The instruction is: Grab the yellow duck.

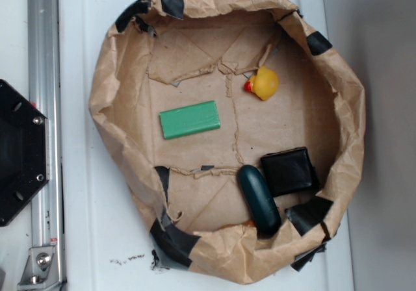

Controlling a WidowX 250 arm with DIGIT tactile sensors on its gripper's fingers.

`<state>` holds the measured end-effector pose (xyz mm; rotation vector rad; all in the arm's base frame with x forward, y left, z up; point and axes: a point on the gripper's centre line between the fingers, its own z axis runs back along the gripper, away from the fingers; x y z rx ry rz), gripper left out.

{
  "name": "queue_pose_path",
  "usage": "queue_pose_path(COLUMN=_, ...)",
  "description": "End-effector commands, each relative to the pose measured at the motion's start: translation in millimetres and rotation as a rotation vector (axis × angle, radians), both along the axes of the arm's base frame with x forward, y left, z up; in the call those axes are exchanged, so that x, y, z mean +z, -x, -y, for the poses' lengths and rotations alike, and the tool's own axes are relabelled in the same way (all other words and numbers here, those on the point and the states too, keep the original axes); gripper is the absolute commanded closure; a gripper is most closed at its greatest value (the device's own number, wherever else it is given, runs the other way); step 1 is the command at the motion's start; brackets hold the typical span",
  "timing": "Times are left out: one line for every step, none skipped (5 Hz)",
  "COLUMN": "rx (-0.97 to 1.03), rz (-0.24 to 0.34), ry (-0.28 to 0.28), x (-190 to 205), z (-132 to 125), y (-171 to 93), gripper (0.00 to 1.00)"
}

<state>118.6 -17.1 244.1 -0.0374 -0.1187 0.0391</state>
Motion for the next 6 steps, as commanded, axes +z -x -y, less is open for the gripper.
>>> queue_pose_path(rx=0.0, rz=0.0, ry=0.0, x=0.0, z=0.0, y=0.0, gripper=0.0)
queue_pose_path(rx=-0.031, rz=0.132, ry=-0.037, x=-13.9, z=-11.5, y=-49.9, gripper=0.0)
queue_pose_path(rx=-0.044, rz=0.204, ry=-0.06, x=-31.9, z=-16.8, y=-96.5, gripper=0.0)
queue_pose_path(rx=-0.019, rz=0.222, ry=-0.067, x=-64.8, z=-23.3, y=-124.0, gripper=0.0)
queue_pose_path(rx=0.007, rz=0.191, ry=-0.107, x=-105.3, z=-31.2, y=-146.6, gripper=0.0)
queue_pose_path(rx=0.013, rz=0.15, ry=-0.114, x=-135.4, z=-46.9, y=-157.2, gripper=0.0)
